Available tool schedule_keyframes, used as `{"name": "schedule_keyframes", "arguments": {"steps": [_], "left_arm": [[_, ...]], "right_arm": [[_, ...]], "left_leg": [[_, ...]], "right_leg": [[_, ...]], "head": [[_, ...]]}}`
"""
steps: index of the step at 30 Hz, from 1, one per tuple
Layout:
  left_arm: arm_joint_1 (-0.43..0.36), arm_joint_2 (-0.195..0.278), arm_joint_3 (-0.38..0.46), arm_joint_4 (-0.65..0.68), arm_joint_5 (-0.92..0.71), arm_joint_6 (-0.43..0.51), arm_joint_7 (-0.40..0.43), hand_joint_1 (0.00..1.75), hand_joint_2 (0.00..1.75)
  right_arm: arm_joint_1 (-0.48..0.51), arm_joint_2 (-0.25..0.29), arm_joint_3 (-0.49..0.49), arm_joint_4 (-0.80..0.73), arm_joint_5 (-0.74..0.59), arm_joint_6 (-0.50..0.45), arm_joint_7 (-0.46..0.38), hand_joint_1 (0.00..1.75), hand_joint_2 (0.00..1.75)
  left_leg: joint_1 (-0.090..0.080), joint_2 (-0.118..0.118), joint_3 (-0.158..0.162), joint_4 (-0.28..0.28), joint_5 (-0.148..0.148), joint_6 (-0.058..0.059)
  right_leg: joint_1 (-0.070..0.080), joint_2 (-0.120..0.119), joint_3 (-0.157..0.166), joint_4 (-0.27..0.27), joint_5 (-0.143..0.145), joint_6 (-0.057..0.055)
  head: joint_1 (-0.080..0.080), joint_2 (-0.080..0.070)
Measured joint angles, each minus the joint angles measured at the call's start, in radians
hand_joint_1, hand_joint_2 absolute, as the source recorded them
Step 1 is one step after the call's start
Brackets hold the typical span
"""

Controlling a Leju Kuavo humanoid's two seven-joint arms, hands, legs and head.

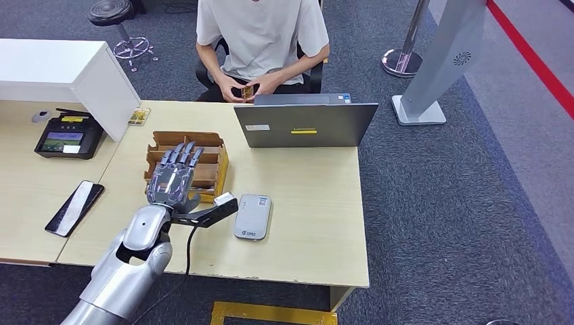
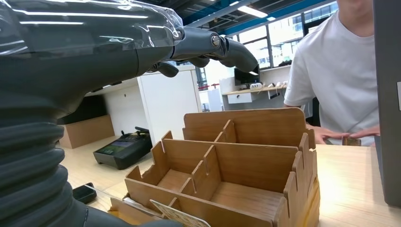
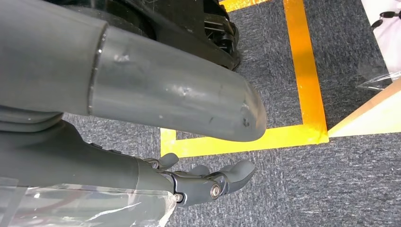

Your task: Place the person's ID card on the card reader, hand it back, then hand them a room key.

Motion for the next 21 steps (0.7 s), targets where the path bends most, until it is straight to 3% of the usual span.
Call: {"name": "schedule_keyframes", "arguments": {"steps": [21], "left_arm": [[-0.038, 0.0, 0.012, 0.073, -0.017, -0.013, 0.027, 0.0, 1.75]], "right_arm": [[-0.002, 0.0, 0.0, 0.0, 0.012, 0.001, 0.005, 0.0, 0.0]], "left_leg": [[0.0, 0.0, 0.0, 0.0, 0.0, 0.0]], "right_leg": [[0.0, 0.0, 0.0, 0.0, 0.0, 0.0]], "head": [[0.0, 0.0]]}}
